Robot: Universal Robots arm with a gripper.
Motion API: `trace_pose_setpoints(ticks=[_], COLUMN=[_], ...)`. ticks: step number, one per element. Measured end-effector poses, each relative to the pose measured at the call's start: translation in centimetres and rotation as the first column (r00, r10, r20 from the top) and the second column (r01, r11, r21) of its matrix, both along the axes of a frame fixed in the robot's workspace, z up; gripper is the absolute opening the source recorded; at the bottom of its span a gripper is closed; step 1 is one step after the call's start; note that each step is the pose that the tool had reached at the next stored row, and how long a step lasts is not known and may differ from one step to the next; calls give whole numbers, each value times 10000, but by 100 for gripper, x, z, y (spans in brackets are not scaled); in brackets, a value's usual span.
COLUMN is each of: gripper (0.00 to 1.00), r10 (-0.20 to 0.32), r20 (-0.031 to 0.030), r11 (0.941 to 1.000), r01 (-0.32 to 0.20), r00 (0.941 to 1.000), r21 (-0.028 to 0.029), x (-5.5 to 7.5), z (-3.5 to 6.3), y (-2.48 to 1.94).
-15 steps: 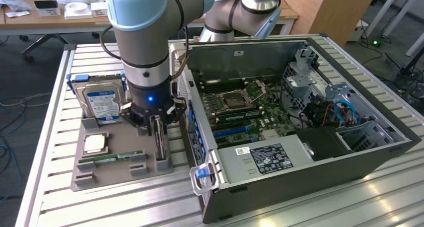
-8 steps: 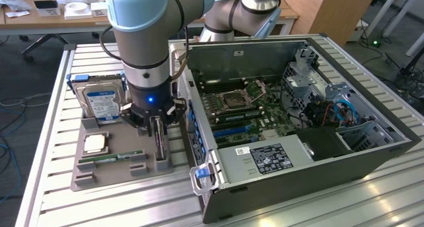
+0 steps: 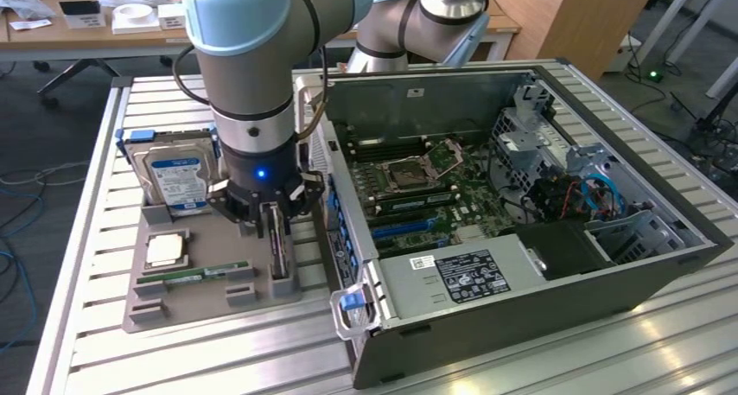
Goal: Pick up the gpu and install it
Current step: 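Pick up the gpu and move the gpu toward the slot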
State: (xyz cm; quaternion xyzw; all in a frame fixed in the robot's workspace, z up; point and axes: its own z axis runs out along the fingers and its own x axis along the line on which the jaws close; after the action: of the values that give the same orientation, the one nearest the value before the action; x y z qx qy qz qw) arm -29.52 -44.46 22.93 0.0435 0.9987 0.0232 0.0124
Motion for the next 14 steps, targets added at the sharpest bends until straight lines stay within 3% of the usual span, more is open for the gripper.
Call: trace_pose_setpoints(ticks=[9,11,12,14], gripper=[42,40,33,33], r10=[0,0,0,0], r20=[0,0,0,0], r11=[10000,10000,10000,10000], r01=[0,0,0,0], r00=[10000,10000,10000,10000], r21=[0,0,0,0], x=[0,0,0,0], z=[0,0,0,0], y=[0,0,0,0])
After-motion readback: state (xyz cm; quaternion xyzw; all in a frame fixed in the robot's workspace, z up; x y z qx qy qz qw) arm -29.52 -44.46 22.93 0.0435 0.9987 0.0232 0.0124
